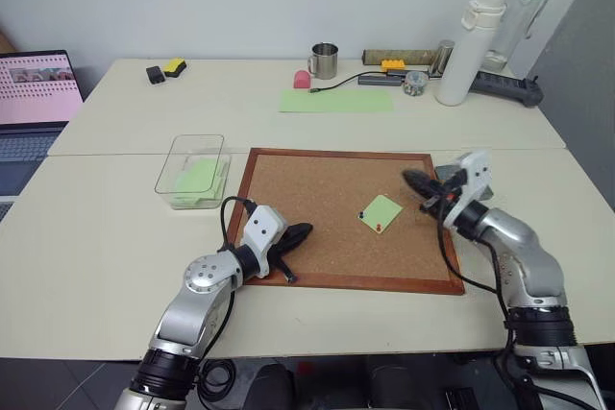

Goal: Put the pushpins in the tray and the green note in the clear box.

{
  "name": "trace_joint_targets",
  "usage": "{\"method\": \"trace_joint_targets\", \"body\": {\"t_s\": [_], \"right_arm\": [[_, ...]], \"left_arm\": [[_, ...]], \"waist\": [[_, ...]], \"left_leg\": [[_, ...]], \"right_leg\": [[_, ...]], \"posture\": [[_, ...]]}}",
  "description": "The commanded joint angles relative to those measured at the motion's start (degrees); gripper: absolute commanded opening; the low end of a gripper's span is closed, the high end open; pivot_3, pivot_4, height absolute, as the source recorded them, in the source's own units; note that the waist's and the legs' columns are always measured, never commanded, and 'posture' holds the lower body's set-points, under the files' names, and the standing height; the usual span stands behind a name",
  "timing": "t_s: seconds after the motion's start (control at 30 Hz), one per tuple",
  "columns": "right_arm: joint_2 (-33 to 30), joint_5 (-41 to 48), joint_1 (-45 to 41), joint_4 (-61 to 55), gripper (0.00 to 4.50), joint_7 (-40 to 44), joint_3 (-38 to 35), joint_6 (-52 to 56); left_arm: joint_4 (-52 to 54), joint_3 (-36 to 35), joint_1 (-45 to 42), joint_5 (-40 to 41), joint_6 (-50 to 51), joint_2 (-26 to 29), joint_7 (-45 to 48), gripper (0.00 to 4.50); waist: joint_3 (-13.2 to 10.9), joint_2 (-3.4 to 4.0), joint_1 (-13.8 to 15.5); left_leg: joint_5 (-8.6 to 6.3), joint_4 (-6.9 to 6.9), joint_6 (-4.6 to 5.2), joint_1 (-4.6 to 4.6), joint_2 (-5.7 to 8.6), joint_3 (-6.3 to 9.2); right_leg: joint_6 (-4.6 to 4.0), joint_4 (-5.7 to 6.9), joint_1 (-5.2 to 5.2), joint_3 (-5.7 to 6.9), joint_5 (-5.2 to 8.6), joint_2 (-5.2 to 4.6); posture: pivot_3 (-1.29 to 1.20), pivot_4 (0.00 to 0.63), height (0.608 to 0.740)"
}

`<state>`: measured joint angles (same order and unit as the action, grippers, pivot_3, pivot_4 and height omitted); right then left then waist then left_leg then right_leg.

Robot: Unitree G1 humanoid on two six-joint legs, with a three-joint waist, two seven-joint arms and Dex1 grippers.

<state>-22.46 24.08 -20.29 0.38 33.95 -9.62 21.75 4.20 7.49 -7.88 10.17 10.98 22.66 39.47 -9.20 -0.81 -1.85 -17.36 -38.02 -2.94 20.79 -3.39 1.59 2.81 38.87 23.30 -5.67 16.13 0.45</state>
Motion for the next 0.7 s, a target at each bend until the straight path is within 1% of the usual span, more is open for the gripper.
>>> {"method": "trace_joint_targets", "body": {"t_s": [0.03, 0.1, 0.23, 0.43, 0.5, 0.53, 0.57, 0.67, 0.7], "right_arm": [[-1.66, 1.0, -0.94, 0.01, 0.08, -1.28, -3.12, 0.61], [-2.74, -1.17, -1.34, 1.93, 0.08, -3.02, -3.77, -0.31], [-5.45, -6.74, -3.87, 10.25, 0.08, -8.91, -4.71, -2.07], [-6.52, -7.09, -8.33, 19.94, 0.08, -9.24, -5.26, -1.6], [-6.75, -7.05, -9.47, 22.32, 0.47, -8.85, -5.42, -2.24], [-6.95, -7.08, -10.03, 23.45, 0.54, -8.61, -5.48, -2.65], [-7.14, -7.15, -10.47, 24.22, 0.81, -8.46, -5.52, -3.06], [-7.4, -6.51, -11.13, 25.1, 1.44, -7.6, -5.87, -3.62], [-7.34, -5.76, -11.16, 24.84, 1.57, -6.98, -6.2, -3.59]], "left_arm": [[-0.17, 0.37, 1.55, -0.52, 1.25, 0.87, 0.31, 0.0], [-0.03, 0.38, 1.69, -0.48, 1.29, 0.99, 0.4, 0.0], [0.08, 0.53, 1.82, -0.49, 1.35, 1.07, 0.58, 0.0], [0.14, 0.74, 1.89, -0.55, 1.32, 1.26, 0.74, 0.0], [0.28, 0.72, 2.01, -0.54, 1.36, 1.36, 0.78, 0.0], [0.32, 0.65, 2.07, -0.54, 1.38, 1.44, 0.78, 0.0], [0.34, 0.55, 2.11, -0.53, 1.41, 1.52, 0.78, 0.0], [0.62, 0.38, 2.4, -0.48, 1.57, 1.68, 0.77, 0.0], [0.78, 0.38, 2.58, -0.47, 1.62, 1.72, 0.77, 0.0]], "waist": [[0.01, 0.01, -0.01], [0.01, 0.02, -0.02], [0.01, 0.02, -0.03], [0.04, 0.07, -0.15], [0.04, 0.07, -0.16], [0.04, 0.07, -0.15], [0.04, 0.07, -0.15], [0.04, 0.07, -0.15], [0.04, 0.07, -0.15]], "left_leg": [[0.0, 0.01, 0.0, 0.0, 0.0, 0.0], [0.0, 0.01, 0.0, 0.0, 0.0, -0.02], [0.0, 0.02, 0.0, 0.0, 0.0, -0.05], [0.0, 0.06, 0.01, -0.03, 0.0, -0.1], [0.0, 0.06, 0.01, -0.03, 0.0, -0.1], [0.0, 0.05, 0.01, -0.03, 0.0, -0.11], [-0.01, 0.05, 0.01, -0.03, 0.0, -0.11], [-0.01, 0.06, 0.01, -0.02, 0.0, -0.1], [-0.01, 0.06, 0.01, -0.02, -0.01, -0.1]], "right_leg": [[0.0, 0.0, 0.0, 0.0, 0.0, 0.0], [0.0, 0.0, 0.0, -0.02, 0.0, 0.0], [-0.01, -0.02, 0.0, -0.04, 0.0, 0.0], [-0.04, -0.04, 0.01, -0.09, 0.03, 0.01], [-0.04, -0.04, 0.01, -0.09, 0.02, 0.01], [-0.04, -0.04, 0.01, -0.1, 0.02, 0.01], [-0.04, -0.05, 0.01, -0.09, 0.03, 0.01], [-0.04, -0.06, 0.01, -0.08, 0.03, 0.01], [-0.04, -0.07, 0.01, -0.08, 0.03, 0.01]], "posture": [[0.0, 0.15, 0.74], [0.0, 0.15, 0.74], [0.0, 0.15, 0.74], [0.0, 0.15, 0.74], [0.0, 0.15, 0.74], [0.0, 0.15, 0.74], [0.0, 0.15, 0.74], [0.0, 0.15, 0.74], [0.0, 0.15, 0.74]]}}
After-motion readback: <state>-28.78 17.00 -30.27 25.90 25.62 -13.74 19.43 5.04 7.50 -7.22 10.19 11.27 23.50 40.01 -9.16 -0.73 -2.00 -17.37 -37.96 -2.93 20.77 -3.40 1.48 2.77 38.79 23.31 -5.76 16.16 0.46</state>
